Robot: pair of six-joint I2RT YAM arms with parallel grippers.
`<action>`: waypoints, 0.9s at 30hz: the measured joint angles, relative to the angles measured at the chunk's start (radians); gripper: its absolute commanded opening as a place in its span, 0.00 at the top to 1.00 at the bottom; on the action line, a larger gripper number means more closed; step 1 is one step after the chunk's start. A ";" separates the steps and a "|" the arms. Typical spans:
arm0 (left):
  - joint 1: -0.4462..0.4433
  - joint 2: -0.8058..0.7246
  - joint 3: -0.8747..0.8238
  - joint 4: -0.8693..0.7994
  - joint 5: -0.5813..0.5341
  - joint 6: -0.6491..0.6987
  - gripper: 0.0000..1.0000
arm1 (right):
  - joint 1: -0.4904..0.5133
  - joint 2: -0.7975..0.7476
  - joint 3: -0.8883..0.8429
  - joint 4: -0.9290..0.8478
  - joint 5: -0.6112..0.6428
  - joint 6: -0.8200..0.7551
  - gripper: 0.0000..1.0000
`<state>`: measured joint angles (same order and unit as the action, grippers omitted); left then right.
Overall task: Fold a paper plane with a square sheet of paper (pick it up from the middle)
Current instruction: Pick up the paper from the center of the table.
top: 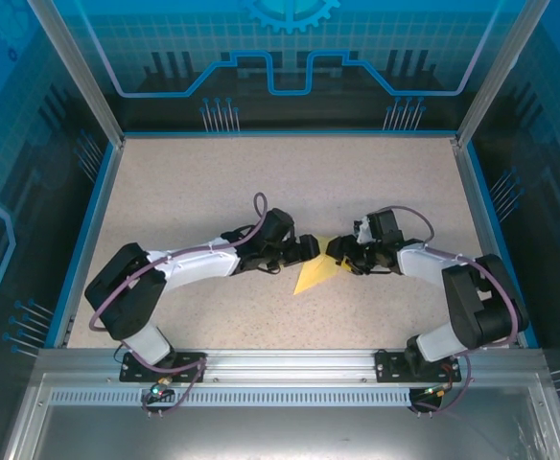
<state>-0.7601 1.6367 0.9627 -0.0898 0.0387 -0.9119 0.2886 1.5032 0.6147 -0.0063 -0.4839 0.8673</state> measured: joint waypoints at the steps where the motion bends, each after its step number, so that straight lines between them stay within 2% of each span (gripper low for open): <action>1: 0.008 -0.004 -0.003 -0.006 -0.013 -0.001 0.01 | 0.007 0.014 0.006 0.001 -0.002 0.004 0.49; 6: 0.047 -0.037 -0.043 -0.013 -0.033 -0.006 0.01 | 0.037 0.065 0.036 0.016 -0.007 0.019 0.51; 20: 0.096 -0.089 -0.086 -0.033 -0.035 -0.006 0.01 | 0.106 0.180 0.083 0.114 -0.052 0.032 0.65; 23: 0.111 -0.109 -0.101 -0.035 -0.035 -0.006 0.01 | 0.119 0.186 0.083 0.147 -0.060 0.037 0.71; 27: 0.131 -0.134 -0.118 -0.034 -0.034 -0.009 0.01 | 0.124 0.204 0.081 0.201 -0.071 0.055 0.84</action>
<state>-0.6289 1.5032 0.8448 -0.1242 0.0048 -0.9207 0.4129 1.7069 0.6956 0.1947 -0.5552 0.9218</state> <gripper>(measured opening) 0.986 0.212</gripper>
